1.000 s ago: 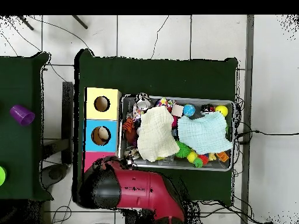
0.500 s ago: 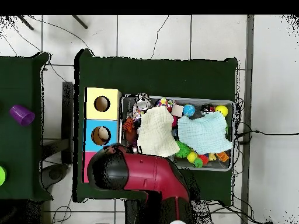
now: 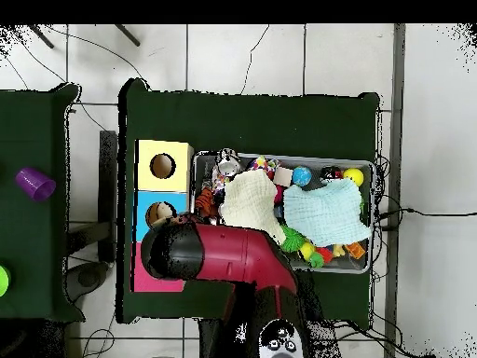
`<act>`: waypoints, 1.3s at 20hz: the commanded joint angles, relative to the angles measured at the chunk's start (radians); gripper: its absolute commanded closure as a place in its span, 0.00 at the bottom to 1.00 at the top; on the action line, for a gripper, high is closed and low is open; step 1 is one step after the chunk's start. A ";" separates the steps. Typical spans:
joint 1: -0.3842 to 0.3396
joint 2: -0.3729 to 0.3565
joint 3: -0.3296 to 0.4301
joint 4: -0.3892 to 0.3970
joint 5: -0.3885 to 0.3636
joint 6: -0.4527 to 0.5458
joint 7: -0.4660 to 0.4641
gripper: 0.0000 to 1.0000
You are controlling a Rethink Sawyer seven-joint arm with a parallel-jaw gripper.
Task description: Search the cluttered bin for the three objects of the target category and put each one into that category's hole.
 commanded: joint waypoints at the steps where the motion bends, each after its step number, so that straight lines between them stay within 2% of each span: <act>1: -0.023 0.097 0.077 -0.106 -0.005 -0.021 0.099 0.00; 6: -0.037 0.111 0.098 -0.107 0.009 -0.015 0.087 0.00; 14: -0.041 0.174 0.107 -0.197 0.006 0.011 0.077 0.00; 18: -0.062 0.203 0.131 -0.198 0.013 -0.015 0.065 0.00; 26: -0.090 0.225 0.148 -0.241 -0.005 0.029 0.035 0.00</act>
